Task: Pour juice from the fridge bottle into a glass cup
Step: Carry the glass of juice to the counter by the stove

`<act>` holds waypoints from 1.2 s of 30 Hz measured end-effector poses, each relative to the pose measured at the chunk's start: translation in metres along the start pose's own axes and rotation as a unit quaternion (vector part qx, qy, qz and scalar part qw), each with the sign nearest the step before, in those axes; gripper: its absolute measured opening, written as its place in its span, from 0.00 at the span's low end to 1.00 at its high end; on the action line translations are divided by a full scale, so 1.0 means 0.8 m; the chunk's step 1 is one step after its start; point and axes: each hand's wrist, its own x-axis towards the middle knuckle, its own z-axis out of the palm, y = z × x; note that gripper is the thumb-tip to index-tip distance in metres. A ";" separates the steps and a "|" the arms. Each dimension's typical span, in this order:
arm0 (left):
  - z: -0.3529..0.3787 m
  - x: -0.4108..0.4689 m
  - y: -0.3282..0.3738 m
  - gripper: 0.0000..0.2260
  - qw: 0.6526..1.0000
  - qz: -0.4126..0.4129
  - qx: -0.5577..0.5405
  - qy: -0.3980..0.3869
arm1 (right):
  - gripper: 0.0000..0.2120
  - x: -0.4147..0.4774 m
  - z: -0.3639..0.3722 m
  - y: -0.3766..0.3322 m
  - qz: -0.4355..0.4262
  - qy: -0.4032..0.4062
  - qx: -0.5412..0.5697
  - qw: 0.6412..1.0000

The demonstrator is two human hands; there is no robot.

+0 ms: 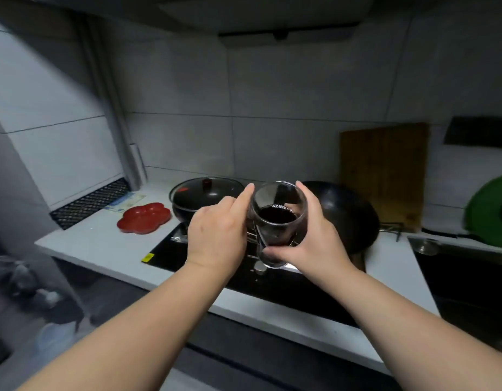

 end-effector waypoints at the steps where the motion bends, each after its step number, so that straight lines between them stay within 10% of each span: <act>1: -0.007 -0.005 -0.028 0.31 1.000 -0.010 0.021 -0.008 | 0.59 0.005 0.025 -0.015 -0.004 -0.007 0.006 1.000; 23: 0.056 -0.048 -0.412 0.30 0.958 -0.217 0.126 -0.139 | 0.56 0.166 0.425 -0.114 -0.049 -0.160 0.082 0.982; 36: 0.151 -0.005 -0.596 0.31 0.960 -0.192 0.130 -0.155 | 0.56 0.288 0.580 -0.123 -0.035 -0.180 0.074 0.980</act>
